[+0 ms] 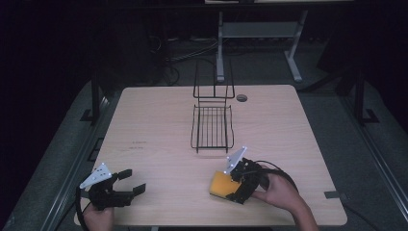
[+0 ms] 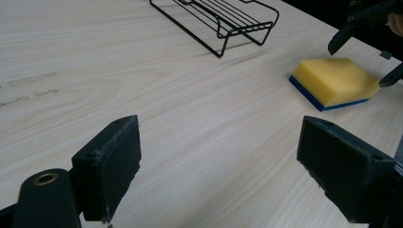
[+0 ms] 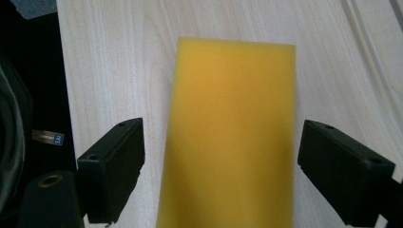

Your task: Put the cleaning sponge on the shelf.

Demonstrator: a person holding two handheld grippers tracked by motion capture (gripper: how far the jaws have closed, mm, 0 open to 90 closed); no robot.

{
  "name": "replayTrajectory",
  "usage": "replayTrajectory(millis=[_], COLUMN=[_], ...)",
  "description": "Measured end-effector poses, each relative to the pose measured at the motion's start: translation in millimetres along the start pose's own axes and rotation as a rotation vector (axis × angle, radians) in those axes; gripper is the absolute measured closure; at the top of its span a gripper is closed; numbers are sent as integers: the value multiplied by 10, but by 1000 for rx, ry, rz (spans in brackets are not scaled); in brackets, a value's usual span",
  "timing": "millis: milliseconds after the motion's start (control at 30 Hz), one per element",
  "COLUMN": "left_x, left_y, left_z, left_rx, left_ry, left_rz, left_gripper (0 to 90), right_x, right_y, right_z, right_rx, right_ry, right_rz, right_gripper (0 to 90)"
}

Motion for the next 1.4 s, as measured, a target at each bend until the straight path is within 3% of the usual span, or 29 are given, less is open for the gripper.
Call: replayTrajectory(millis=[1400], left_x=[-7], left_y=[2], left_z=[4], left_rx=[0], left_ry=[3], left_rz=[-3], left_gripper=[140], right_x=[277], right_y=[-86], right_z=[-53], right_rx=[-5], right_ry=[-4], right_rz=[92], right_gripper=[156])
Point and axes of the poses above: each handheld gripper's, and its own axes: x roughly forward along the jaws, y roughly out of its underside, z roughly to its left, the point moved 2 cm from there along x, roughly forward along the jaws, and after that the axes turned 11 degrees about z, right-handed, at the moved point
